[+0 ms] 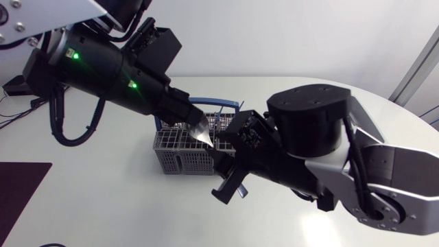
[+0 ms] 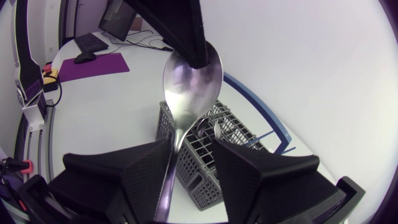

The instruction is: Unload the cutlery basket into the drawer organizer.

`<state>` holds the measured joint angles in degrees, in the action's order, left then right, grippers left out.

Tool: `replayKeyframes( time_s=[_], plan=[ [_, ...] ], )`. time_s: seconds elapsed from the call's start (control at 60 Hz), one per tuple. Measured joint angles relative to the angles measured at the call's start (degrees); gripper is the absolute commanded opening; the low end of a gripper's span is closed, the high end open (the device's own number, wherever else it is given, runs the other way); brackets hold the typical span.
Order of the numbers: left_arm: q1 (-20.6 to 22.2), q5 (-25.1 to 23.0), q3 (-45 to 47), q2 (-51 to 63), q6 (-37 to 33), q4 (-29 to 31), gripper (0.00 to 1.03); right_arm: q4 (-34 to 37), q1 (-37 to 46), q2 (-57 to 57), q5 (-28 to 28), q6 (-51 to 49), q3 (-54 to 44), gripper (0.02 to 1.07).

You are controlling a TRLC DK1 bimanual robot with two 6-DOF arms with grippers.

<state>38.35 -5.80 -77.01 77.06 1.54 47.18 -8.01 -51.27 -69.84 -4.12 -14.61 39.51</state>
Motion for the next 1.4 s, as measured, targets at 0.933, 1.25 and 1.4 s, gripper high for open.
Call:
replayKeyframes(
  time_s=[0.933, 1.25, 1.4],
  plan=[
    [0.46, -0.42, 0.0, 0.0, 0.0, -0.39, 0.08, 0.59, 0.0, -1.88, 1.07, 0.04, 1.51, 0.17],
    [0.46, -0.42, 0.17, 0.0, 0.0, 0.39, 0.16, 2.6, 0.0, -1.9, 0.83, 0.2, 2.08, 0.12],
    [0.46, -0.72, 0.15, 0.0, 0.0, -0.46, 0.5, 3.98, -0.39, -2.27, 2.21, 0.26, 2.08, 0.12]
  ],
)
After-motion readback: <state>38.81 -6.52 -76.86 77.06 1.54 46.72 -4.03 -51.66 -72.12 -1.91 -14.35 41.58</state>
